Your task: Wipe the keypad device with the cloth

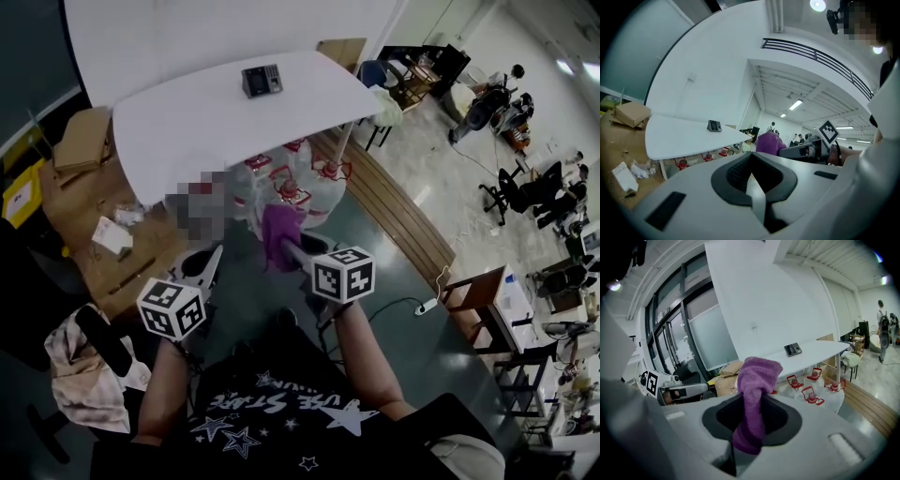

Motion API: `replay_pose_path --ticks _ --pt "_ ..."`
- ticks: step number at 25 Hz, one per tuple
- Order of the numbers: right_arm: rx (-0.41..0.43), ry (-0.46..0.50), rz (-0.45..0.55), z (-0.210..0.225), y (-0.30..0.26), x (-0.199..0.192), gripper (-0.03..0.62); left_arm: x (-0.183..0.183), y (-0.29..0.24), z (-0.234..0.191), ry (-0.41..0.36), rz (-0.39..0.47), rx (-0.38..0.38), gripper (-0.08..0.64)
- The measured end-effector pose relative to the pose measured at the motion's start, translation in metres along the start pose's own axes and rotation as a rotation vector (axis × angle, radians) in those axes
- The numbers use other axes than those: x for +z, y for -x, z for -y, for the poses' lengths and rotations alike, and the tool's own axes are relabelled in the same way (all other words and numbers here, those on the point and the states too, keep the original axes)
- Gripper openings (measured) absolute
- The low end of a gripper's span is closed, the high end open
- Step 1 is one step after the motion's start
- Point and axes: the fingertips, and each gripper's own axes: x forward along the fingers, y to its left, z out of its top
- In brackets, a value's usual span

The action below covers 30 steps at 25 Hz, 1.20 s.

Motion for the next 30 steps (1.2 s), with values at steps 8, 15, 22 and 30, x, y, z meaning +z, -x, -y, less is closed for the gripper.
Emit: replay_pose_path --ticks 8,15,22,30 --pt "-0.007 -0.022 -0.005 0.028 -0.001 0.0 0.098 -0.004 -0.022 -0.002 0.012 -0.017 0.01 0.008" --pt "0.041 -0.033 0.003 0.076 -0.017 0.024 0.098 0.006 -0.075 -0.004 0.013 -0.034 0.05 0.008" --pt "0.078 -0.04 0.0 0.157 -0.028 0.059 0.098 0.022 -0.147 0.0 0.012 -0.041 0.106 0.008" --pt "0.127 -0.014 -0.011 0.227 -0.033 0.092 0.098 0.038 -0.212 0.004 0.04 -0.026 0.184 0.008"
